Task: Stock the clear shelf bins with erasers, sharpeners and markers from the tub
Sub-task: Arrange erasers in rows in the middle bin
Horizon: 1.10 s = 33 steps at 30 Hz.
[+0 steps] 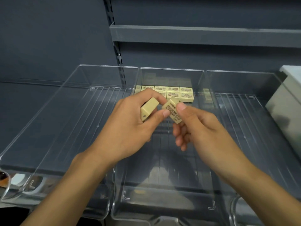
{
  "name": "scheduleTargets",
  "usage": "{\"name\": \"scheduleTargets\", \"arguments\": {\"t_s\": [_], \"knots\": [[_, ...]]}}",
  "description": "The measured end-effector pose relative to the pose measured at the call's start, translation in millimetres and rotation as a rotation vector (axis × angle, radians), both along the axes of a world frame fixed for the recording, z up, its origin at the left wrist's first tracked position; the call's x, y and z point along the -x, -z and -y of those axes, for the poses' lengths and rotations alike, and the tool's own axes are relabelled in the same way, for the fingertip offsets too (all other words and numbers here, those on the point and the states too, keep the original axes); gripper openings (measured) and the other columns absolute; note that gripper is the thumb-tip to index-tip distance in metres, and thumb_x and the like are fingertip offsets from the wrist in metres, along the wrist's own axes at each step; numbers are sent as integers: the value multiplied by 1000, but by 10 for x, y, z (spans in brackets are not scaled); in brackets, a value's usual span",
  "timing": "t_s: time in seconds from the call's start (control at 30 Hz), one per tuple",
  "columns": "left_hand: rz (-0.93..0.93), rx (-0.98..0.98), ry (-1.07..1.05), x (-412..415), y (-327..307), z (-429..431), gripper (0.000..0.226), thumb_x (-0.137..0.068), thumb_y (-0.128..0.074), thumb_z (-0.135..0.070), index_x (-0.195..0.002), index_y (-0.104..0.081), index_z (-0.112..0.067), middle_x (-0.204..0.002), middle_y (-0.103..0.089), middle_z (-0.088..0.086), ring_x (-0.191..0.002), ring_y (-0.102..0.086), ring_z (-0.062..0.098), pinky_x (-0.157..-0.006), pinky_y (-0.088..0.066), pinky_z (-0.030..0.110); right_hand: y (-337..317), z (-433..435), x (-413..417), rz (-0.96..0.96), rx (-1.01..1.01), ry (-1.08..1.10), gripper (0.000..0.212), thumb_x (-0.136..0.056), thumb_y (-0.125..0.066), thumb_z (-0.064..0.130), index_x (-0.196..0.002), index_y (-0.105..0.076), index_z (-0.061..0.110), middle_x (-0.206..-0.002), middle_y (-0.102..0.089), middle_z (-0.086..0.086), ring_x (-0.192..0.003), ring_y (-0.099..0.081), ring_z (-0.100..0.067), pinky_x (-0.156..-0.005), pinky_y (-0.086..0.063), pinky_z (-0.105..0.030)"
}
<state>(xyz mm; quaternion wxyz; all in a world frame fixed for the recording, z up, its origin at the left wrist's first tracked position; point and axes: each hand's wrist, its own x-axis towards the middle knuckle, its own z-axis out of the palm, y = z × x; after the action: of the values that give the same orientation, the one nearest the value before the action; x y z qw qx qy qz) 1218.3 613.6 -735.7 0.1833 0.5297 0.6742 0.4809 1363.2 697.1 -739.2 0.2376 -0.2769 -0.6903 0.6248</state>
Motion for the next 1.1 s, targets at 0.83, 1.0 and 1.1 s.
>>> {"name": "scheduleTargets", "arguments": {"t_s": [0.83,1.0,1.1], "knots": [[75,-86,-168,42,-64,-21,13,-96,-61,-22,-84,-61,-22,-59,-57,12,-43,-58,26,-42,-42,15,-93,-326,94,539,-879,202,20,-85,-69,29,-103,-66,21,-86,-68,7,-79,-65,-16,-74,-50,-26],[109,-90,-157,63,-67,-19,11,-97,-59,-23,-86,-61,-23,-64,-59,16,-44,-58,28,-42,-45,18,-28,-525,462,824,-834,115,23,-85,-69,25,-105,-66,13,-102,-66,-10,-97,-61,-32,-72,-45,-28],[109,-90,-149,82,-43,-17,9,-97,-59,-24,-88,-61,-23,-65,-61,12,-44,-59,25,-42,-47,20,19,-614,680,903,-842,48,23,-87,-66,19,-109,-62,12,-109,-62,-12,-102,-59,-33,-71,-40,-27]]}}
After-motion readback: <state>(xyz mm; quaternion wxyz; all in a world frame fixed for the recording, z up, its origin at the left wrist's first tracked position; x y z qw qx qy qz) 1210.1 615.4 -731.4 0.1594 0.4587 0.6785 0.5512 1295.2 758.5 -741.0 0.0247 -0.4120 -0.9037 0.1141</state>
